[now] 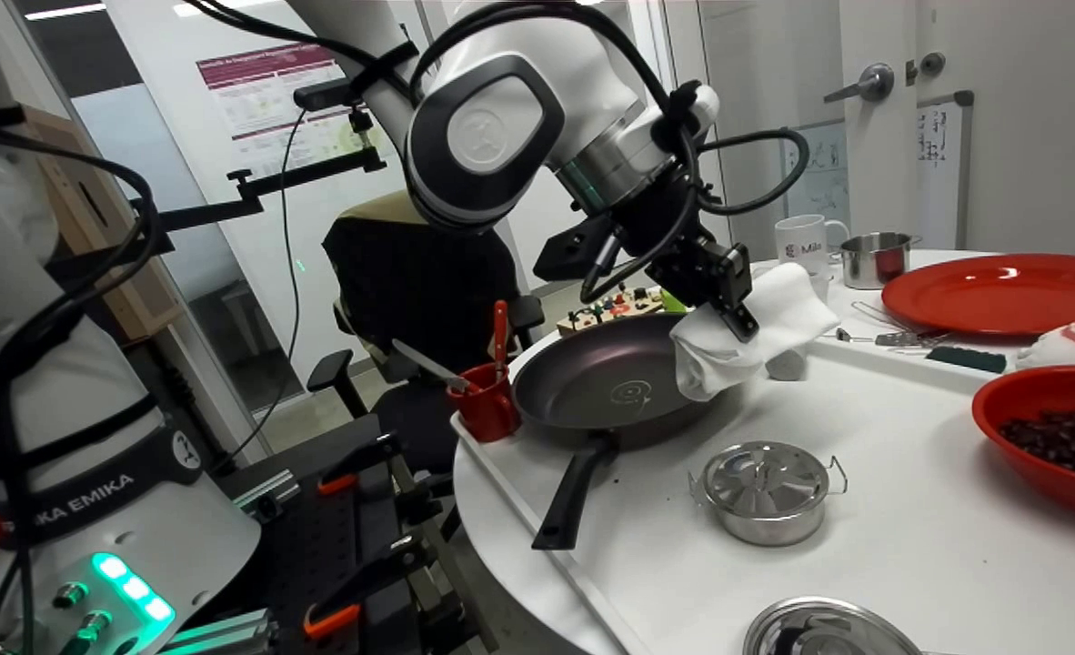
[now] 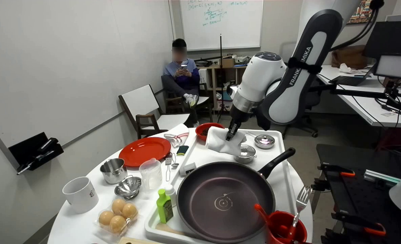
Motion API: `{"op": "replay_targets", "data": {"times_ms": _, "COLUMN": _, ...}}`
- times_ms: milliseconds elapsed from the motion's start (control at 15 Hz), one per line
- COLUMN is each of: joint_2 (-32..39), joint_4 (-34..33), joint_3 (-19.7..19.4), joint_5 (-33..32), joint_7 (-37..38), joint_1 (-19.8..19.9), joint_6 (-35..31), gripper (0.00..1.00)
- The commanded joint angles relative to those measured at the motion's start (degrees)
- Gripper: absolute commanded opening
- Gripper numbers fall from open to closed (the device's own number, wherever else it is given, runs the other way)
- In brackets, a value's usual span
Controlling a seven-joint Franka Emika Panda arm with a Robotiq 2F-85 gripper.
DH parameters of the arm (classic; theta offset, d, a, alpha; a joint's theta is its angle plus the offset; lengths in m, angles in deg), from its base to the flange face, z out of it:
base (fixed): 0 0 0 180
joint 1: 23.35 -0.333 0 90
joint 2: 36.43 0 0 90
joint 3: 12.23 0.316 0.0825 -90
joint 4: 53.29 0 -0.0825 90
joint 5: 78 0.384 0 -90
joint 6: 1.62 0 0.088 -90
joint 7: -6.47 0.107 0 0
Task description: Wipe the pan with the white towel
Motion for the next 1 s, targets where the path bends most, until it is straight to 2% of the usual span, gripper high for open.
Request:
{"op": "replay_targets", "data": {"times_ms": 0, "joint_2": 2.09, "joint_4": -3.09, "joint_3": 3.15, "joint_5": 0.93, "joint_7": 1.48, "joint_1": 0.02, "joint_6": -0.83, "gripper": 0.08}}
{"op": "replay_targets", "data": {"times_ms": 400, "joint_2": 7.32, "joint_4": -9.69, "joint_3": 4.29, "joint_5": 1.74, "joint_7": 3.50, "joint_1": -0.70, "joint_6": 0.54, "gripper": 0.08}}
{"op": "replay_targets", "data": {"times_ms": 933, "joint_2": 13.35, "joint_4": -17.59, "joint_3": 4.21, "joint_5": 6.88, "joint_7": 3.46, "joint_1": 1.07, "joint_6": 1.96, "gripper": 0.08}}
